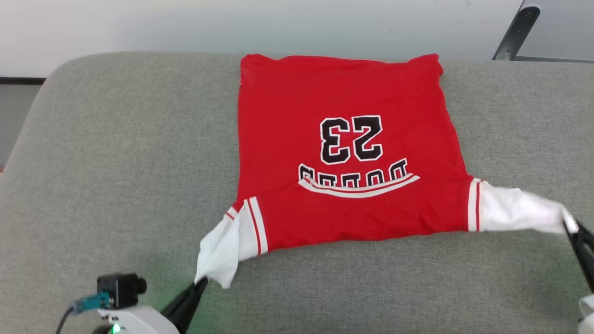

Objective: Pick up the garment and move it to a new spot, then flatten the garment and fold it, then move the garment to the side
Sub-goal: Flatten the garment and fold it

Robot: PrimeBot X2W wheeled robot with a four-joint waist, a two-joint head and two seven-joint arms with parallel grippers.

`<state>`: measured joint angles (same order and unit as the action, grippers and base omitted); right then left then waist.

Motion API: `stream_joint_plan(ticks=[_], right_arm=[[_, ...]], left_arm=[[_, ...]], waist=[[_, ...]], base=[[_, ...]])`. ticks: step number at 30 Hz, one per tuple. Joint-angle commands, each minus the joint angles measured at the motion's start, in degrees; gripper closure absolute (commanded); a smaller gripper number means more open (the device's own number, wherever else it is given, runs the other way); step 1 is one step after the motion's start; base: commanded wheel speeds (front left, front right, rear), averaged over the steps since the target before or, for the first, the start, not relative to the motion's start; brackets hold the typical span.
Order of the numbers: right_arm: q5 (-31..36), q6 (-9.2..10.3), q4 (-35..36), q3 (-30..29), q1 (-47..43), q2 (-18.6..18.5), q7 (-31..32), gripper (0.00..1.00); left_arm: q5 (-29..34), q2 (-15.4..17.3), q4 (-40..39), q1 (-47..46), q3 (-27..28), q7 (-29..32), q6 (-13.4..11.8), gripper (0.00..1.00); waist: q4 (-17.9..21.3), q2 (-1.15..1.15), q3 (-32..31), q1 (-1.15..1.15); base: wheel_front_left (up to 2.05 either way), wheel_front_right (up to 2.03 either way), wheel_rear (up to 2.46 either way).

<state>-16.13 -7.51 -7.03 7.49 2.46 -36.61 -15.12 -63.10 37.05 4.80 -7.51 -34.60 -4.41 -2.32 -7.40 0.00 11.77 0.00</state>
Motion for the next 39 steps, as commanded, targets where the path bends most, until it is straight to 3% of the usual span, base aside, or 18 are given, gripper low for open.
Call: stream_joint_plan(ticks=[1,6,19,33,35,36,37,39], right_arm=[[-0.4,0.04,-0.2,0.7,-1.3,-0.3,0.0,1.0],[-2.1,0.04,-1.7,2.3,-4.2,-1.7,0.0,1.0],[-7.6,0.04,-8.3,6.5,-6.4,-5.3,0.0,1.0],[-9.9,0.05,-10.6,6.0,-7.1,-4.0,1.9,1.0],[-9.7,0.05,-10.7,5.9,-6.3,-3.5,2.6,0.52],[-9.6,0.05,-10.7,5.9,-6.1,-3.2,3.2,0.05],[-9.9,0.05,-10.5,6.2,-5.9,-2.8,3.9,0.0],[-10.9,-0.02,-10.1,6.2,-5.7,-2.0,5.6,0.0]], left_arm=[[-0.4,-0.1,0.3,1.4,-0.3,0.5,-0.5,1.0],[-3.0,-0.8,2.1,4.3,-1.0,2.7,-2.3,1.0],[-3.8,-3.0,8.6,3.5,-2.0,3.7,-2.2,1.0],[-3.3,-2.2,6.3,3.5,-0.4,2.1,-4.5,1.0],[-3.1,-2.5,6.3,3.2,-0.2,1.4,-4.8,1.0],[-3.0,-2.8,6.2,3.0,0.0,1.0,-5.0,1.0],[-3.0,-3.1,6.3,2.8,0.2,0.7,-5.1,1.0],[-3.2,-3.4,6.2,2.4,0.5,0.2,-5.3,1.0]], waist=[[0.2,0.0,0.2,0.0],[-0.1,0.0,0.9,0.0],[-0.9,0.0,2.4,0.0],[-0.1,0.0,3.3,0.0],[-0.1,0.0,3.3,0.0],[-0.1,0.0,3.3,0.0],[-0.1,0.0,3.3,0.0],[0.0,0.0,3.2,0.0]], base=[[0.0,0.0,0.0],[0.0,0.0,0.0],[0.0,0.0,0.0],[0.0,0.0,0.0],[0.0,0.0,0.0],[0.0,0.0,0.0],[0.0,0.0,0.0],[0.0,0.0,0.0]])
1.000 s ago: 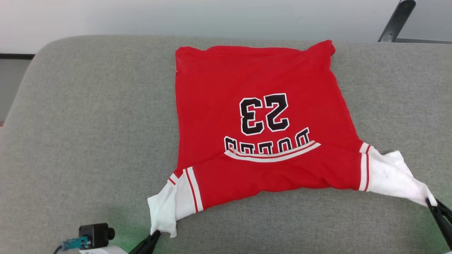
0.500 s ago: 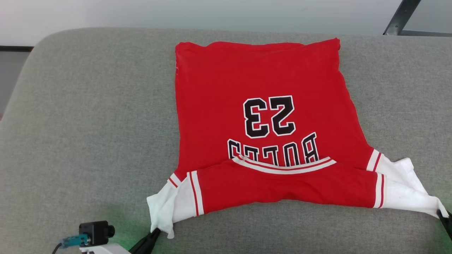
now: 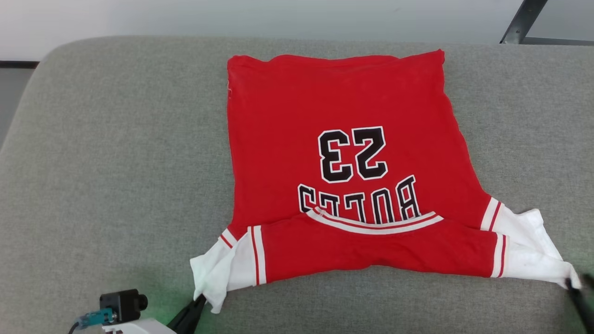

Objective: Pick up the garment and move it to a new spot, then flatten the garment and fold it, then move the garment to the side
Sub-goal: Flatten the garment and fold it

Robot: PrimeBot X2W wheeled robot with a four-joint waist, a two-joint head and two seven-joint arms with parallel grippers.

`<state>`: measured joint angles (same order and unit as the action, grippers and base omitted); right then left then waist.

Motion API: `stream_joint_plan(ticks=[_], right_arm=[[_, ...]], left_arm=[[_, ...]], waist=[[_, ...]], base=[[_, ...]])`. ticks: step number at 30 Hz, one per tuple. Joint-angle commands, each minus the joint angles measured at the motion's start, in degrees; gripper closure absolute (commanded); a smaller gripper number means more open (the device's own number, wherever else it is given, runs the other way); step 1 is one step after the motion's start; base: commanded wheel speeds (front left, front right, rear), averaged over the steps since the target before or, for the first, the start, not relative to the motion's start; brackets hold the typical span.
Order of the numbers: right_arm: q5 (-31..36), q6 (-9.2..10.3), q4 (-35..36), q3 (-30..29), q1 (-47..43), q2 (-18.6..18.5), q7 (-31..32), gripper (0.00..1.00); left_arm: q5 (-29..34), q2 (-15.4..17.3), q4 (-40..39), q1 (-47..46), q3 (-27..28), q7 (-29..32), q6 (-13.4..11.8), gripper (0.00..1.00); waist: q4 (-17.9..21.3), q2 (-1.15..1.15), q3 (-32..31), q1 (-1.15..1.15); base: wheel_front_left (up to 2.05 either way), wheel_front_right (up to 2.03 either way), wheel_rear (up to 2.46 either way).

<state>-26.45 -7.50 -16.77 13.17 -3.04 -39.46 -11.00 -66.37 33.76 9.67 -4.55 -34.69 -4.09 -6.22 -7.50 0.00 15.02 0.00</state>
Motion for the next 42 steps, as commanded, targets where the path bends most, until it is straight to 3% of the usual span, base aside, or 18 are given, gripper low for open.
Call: stream_joint_plan(ticks=[1,8,17,21,26,33,42], right_arm=[[-1.2,-0.11,-0.1,0.8,-0.1,1.2,2.5,0.0],[-6.2,-0.13,4.5,1.4,-1.6,0.2,6.0,0.0],[-9.3,-0.01,16.3,-1.8,-4.2,-2.3,6.1,0.0],[-7.3,0.0,21.1,-5.4,-1.2,-2.5,5.8,0.0],[-6.4,0.0,24.0,-8.7,6.9,-0.2,8.7,0.0],[-6.6,0.01,18.5,-5.2,23.3,-0.3,16.9,0.0],[-8.2,0.03,-2.1,2.3,46.7,-0.3,33.1,0.0]], left_arm=[[0.0,-0.2,1.3,-0.8,0.7,-0.1,-1.4,1.0],[0.4,-0.2,0.0,-1.5,1.4,-1.4,-1.7,1.0],[1.5,-0.4,-1.1,-1.6,0.9,-2.3,-1.7,1.0],[2.7,-0.8,-1.3,-2.2,0.2,-3.0,-1.8,1.0],[4.4,-2.0,-1.2,-3.3,-1.0,-3.7,-1.8,1.0],[7.0,-4.3,-1.0,-6.2,-3.6,-3.7,-0.8,1.0],[10.0,-9.9,1.2,-11.5,-7.7,-4.0,1.9,1.0]], waist=[[0.1,0.0,-0.2,0.0],[0.5,0.0,-0.7,0.0],[0.3,0.0,-0.5,0.0],[-0.3,0.0,-0.3,0.0],[-2.1,0.0,0.2,0.0],[-6.4,0.0,1.9,0.0],[-14.4,0.0,6.0,0.0]], base=[[0.0,0.0,0.0],[0.0,0.0,0.0],[0.0,0.0,0.0],[0.0,0.0,0.0],[0.0,0.0,0.0],[0.0,0.0,0.0],[0.0,0.0,0.0]])
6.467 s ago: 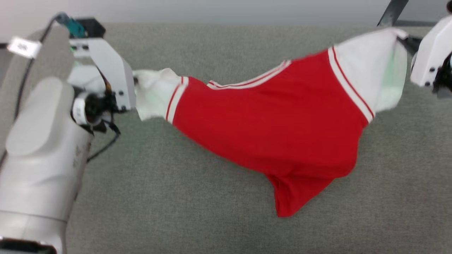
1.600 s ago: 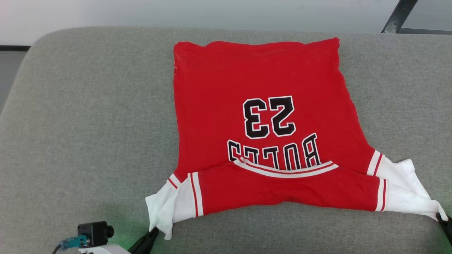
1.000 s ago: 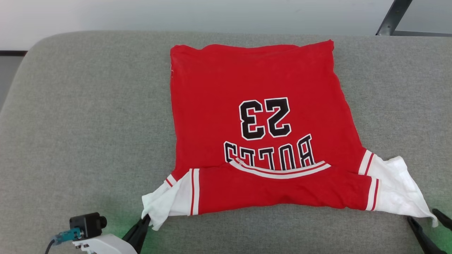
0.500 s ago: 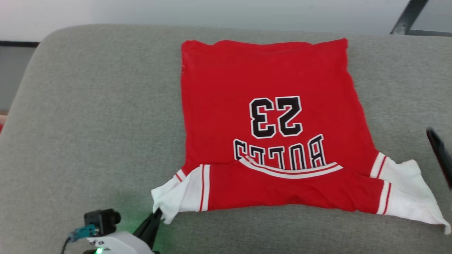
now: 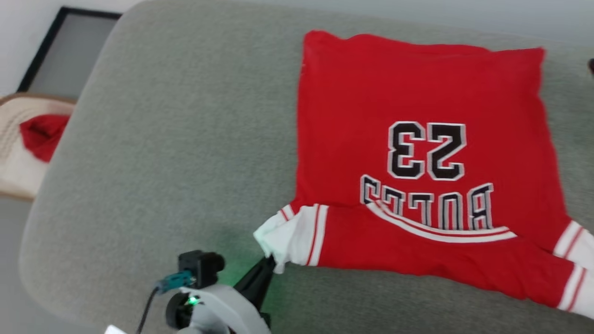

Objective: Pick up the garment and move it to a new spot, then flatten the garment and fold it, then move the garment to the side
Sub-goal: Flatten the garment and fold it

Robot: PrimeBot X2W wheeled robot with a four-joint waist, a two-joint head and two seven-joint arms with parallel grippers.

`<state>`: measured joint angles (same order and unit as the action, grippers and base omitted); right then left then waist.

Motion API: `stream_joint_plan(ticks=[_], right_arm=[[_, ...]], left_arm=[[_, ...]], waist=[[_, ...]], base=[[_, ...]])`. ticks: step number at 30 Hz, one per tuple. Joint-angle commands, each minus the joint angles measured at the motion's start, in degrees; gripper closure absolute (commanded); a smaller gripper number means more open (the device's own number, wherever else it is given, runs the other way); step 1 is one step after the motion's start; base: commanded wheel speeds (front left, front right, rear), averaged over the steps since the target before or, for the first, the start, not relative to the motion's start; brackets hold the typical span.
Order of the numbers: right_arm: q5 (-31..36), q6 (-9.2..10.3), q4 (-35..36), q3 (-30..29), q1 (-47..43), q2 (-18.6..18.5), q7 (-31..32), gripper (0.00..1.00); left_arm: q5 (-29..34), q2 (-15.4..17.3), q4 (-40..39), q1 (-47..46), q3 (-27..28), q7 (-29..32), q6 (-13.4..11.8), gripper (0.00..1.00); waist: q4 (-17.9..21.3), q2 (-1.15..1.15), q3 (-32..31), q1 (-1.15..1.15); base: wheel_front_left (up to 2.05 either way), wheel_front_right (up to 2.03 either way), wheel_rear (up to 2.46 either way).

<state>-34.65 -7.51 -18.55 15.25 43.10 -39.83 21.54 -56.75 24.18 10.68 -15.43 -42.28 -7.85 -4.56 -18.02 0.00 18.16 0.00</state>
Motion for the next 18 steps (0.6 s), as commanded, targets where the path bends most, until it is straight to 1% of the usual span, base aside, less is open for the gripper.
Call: stream_joint_plan(ticks=[1,4,8,12,16,18], right_arm=[[-0.1,0.05,-3.3,0.8,2.7,0.1,2.9,0.0],[-2.0,0.04,-9.8,1.6,8.6,1.1,9.0,0.0],[-2.1,0.02,-18.3,1.5,14.8,2.4,16.6,0.0],[0.6,0.03,-25.9,1.0,19.7,2.7,22.4,0.0],[3.9,0.02,-32.4,0.1,23.1,3.8,25.6,0.0],[6.3,0.03,-34.8,0.2,24.5,4.6,26.9,0.0]], left_arm=[[0.7,-1.0,0.5,-1.2,-0.5,-0.3,0.7,1.0],[1.3,-2.9,1.9,-2.7,-1.6,-0.8,1.9,1.0],[2.0,-5.0,3.9,-4.5,-3.1,-1.1,3.8,1.0],[2.3,-7.2,6.0,-5.8,-4.6,-1.1,5.8,1.0],[2.2,-8.8,8.0,-6.7,-5.3,-1.5,7.2,1.0],[2.1,-9.2,9.0,-6.8,-5.4,-2.0,7.7,1.0]], waist=[[-4.7,0.0,3.3,0.0],[-7.0,0.0,4.6,0.0],[-10.0,0.0,6.0,0.0],[-12.8,0.0,7.1,0.0],[-14.8,0.0,8.3,0.0],[-15.1,0.0,8.8,0.0]], base=[[0.0,0.0,0.0],[0.0,0.0,0.0],[0.0,0.0,0.0],[0.0,0.0,0.0],[0.0,0.0,0.0],[0.0,0.0,0.0]])
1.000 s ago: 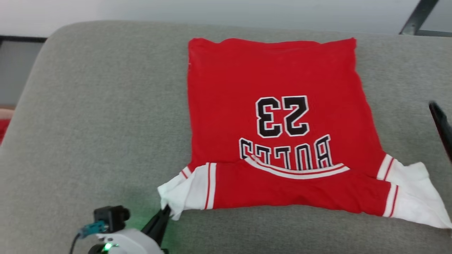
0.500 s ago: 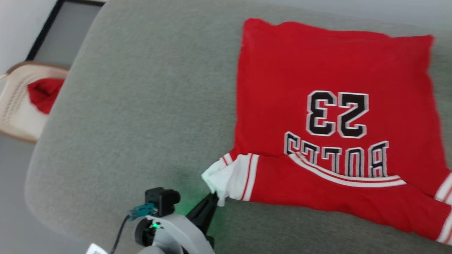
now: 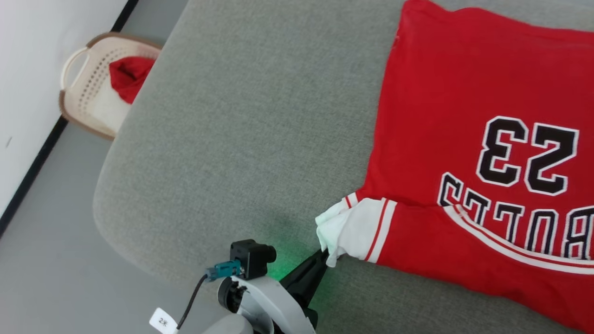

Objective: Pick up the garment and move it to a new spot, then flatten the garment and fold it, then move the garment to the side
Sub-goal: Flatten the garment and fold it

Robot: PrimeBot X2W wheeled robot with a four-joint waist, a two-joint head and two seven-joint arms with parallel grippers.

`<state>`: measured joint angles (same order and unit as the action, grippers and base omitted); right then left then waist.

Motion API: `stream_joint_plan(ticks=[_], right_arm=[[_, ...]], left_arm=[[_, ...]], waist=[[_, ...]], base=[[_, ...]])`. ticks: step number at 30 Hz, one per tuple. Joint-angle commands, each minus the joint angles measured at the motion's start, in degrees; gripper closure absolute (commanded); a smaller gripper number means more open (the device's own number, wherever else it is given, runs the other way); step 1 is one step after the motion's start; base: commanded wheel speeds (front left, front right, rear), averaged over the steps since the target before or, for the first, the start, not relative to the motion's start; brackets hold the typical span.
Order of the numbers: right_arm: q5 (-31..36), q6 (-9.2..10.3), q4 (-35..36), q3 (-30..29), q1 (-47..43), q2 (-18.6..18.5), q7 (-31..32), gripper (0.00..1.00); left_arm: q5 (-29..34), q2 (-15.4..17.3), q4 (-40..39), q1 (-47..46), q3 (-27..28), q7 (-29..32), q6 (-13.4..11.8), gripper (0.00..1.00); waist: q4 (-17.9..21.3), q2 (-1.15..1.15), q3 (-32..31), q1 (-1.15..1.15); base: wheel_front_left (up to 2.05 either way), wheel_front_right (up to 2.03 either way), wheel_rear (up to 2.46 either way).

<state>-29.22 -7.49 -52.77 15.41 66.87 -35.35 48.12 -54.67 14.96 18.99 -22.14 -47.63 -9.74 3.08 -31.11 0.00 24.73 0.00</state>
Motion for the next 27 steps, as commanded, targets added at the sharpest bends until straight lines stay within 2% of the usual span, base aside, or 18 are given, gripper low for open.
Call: stream_joint_plan(ticks=[1,5,6,7,12,20,27], right_arm=[[1.5,0.01,-1.8,-0.2,1.4,0.7,0.9,0.0],[4.5,-0.01,-6.5,-0.6,2.3,3.0,2.8,0.0],[5.1,-0.03,-7.4,-0.5,2.4,3.6,3.3,0.58],[5.8,-0.03,-7.9,-0.3,2.5,4.0,3.3,1.0],[7.7,-0.01,-9.8,-0.6,3.7,3.4,2.6,1.0],[6.7,0.03,-9.6,-2.1,4.5,1.7,1.1,1.0],[1.7,0.03,-3.7,0.1,1.7,2.3,2.7,1.0]], left_arm=[[0.0,-0.2,1.1,-0.2,-0.1,-0.3,0.2,1.0],[-0.2,-1.0,2.6,-0.3,-0.1,-1.1,0.7,1.0],[-0.4,-1.2,3.0,-0.2,-0.1,-1.3,0.8,1.0],[-0.5,-1.3,3.3,-0.3,0.0,-1.5,0.9,1.0],[-0.9,-1.9,5.2,-0.5,0.1,-2.0,1.3,1.0],[-1.4,-2.1,8.0,-1.7,-0.3,-1.9,2.3,1.0],[-1.6,-0.8,9.2,-2.2,0.3,-2.5,2.8,1.0]], waist=[[-2.1,0.0,2.5,0.0],[-2.2,0.0,3.4,0.0],[-2.2,0.0,3.6,0.0],[-2.2,0.0,3.7,0.0],[-2.2,0.0,3.8,0.0],[-1.9,0.0,1.8,0.0],[2.4,0.0,-0.9,0.0]], base=[[0.0,0.0,0.0],[0.0,0.0,0.0],[0.0,0.0,0.0],[0.0,0.0,0.0],[0.0,0.0,0.0],[0.0,0.0,0.0],[0.0,0.0,0.0]])
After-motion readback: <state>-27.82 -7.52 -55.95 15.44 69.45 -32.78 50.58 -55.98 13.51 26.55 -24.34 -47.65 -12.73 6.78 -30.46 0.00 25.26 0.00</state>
